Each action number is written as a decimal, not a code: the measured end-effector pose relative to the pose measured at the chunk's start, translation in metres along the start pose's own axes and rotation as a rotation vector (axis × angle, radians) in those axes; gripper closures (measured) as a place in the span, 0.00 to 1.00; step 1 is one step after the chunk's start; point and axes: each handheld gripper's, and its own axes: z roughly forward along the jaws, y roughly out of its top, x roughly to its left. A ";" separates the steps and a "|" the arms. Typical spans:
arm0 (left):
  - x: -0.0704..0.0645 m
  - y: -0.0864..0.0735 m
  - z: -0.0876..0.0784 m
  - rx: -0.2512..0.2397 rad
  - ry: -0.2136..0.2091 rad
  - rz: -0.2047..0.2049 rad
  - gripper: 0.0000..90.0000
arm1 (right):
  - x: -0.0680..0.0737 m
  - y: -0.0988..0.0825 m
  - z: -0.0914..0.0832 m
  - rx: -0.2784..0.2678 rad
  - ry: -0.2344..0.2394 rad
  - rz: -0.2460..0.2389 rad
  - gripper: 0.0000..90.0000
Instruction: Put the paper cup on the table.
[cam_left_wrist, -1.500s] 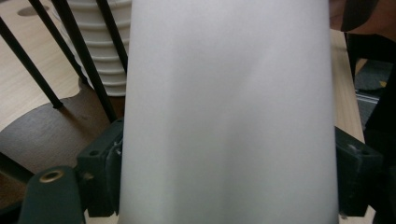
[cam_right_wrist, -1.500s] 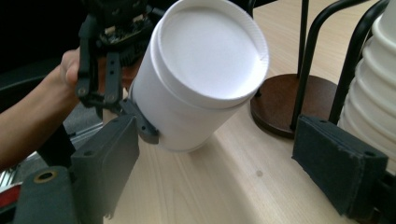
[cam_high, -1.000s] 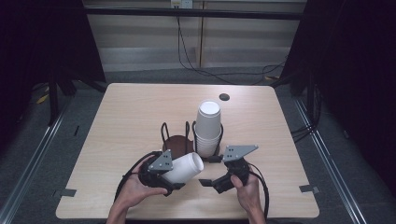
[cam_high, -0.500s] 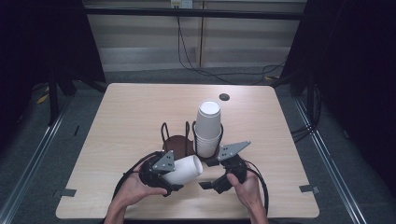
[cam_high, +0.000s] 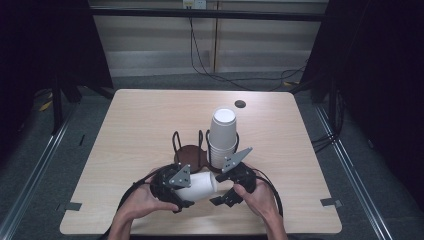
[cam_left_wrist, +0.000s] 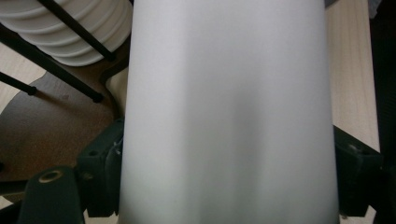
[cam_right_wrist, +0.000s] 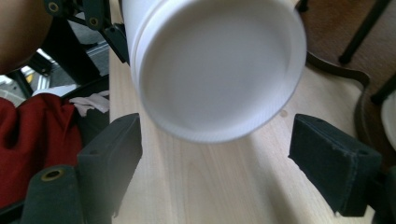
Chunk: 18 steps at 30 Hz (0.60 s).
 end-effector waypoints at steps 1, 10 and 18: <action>0.000 0.001 0.001 0.005 -0.011 0.005 0.19 | 0.000 0.001 0.000 0.001 0.008 -0.005 0.19; -0.003 0.002 0.009 0.053 -0.036 0.020 0.19 | -0.002 0.009 0.005 0.030 0.072 -0.033 0.20; -0.003 0.007 0.009 0.068 -0.049 0.036 0.19 | -0.002 0.016 0.012 0.081 0.083 -0.058 0.20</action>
